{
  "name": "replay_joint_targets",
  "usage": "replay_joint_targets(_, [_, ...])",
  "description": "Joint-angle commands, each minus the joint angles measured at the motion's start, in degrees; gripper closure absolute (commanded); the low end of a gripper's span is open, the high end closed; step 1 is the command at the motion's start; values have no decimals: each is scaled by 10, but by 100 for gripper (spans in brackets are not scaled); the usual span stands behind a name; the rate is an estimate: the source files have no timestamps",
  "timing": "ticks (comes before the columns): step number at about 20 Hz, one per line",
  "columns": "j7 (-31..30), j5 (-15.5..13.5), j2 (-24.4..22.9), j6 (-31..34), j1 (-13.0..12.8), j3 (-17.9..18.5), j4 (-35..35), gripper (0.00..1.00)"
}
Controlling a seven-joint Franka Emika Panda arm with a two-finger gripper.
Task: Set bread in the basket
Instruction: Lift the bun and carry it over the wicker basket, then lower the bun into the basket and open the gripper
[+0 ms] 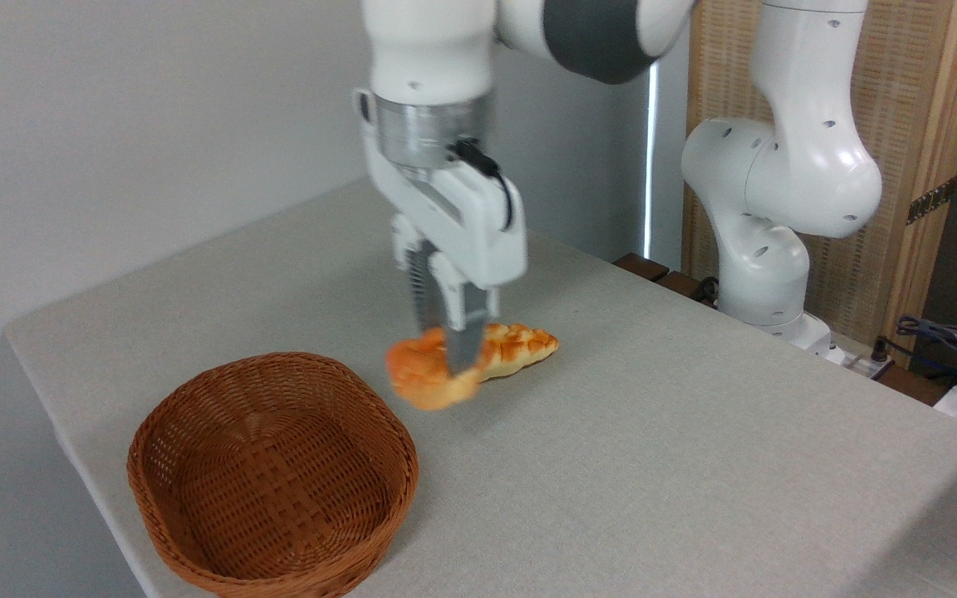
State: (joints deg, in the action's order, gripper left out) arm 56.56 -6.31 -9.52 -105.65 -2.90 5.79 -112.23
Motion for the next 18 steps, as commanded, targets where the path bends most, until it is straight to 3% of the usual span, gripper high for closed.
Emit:
replay_joint_targets(1, [-117,-34,106,15,-3,-50,126,55])
replay_joint_targets(5, [-202,-32,193,-2,-4,-105,197,52])
replay_joint_targets(8, [-252,-29,237,-52,-4,-138,205,46])
replay_joint_targets(10, [-272,-29,255,-89,-4,-142,203,29])
replay_joint_targets(12, [-274,-29,269,-104,-4,-149,203,24])
replay_joint_targets(15, [-269,-27,277,-105,-4,-150,203,6])
replay_joint_targets(18, [-269,-27,281,-105,-4,-150,203,0])
